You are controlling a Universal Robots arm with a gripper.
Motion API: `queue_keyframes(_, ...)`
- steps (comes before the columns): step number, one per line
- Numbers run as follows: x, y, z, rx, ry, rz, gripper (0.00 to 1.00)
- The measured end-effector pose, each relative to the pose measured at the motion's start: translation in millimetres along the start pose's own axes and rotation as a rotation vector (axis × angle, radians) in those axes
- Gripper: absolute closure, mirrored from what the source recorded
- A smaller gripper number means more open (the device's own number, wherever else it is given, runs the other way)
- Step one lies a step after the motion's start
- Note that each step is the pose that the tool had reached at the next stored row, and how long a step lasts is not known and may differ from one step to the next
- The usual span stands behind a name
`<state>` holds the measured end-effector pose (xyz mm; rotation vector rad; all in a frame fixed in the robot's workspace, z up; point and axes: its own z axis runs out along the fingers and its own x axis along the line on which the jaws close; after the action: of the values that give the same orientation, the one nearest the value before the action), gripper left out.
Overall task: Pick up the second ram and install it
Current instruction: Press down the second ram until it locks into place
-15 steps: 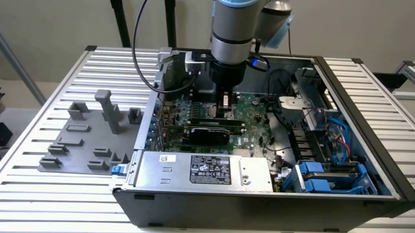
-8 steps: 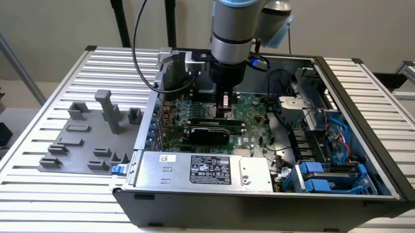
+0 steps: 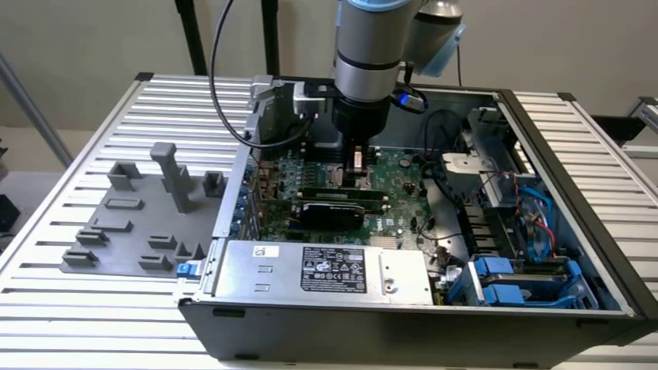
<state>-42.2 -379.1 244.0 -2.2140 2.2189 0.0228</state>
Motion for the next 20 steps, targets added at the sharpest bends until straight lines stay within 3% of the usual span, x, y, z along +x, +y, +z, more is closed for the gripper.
queue_keyframes(14, -3.6, 1.3, 20.6, -0.0011, 0.0034, 0.000, 1.00)
queue_keyframes(16, -3.6, 1.5, 19.8, -0.0017, 0.0037, 0.000, 1.00)
queue_keyframes(17, -4.2, 1.4, 17.0, -0.0009, 0.0001, 0.000, 1.00)
queue_keyframes(20, -4.4, 1.3, 3.2, -0.0020, 0.0004, 0.000, 1.00)
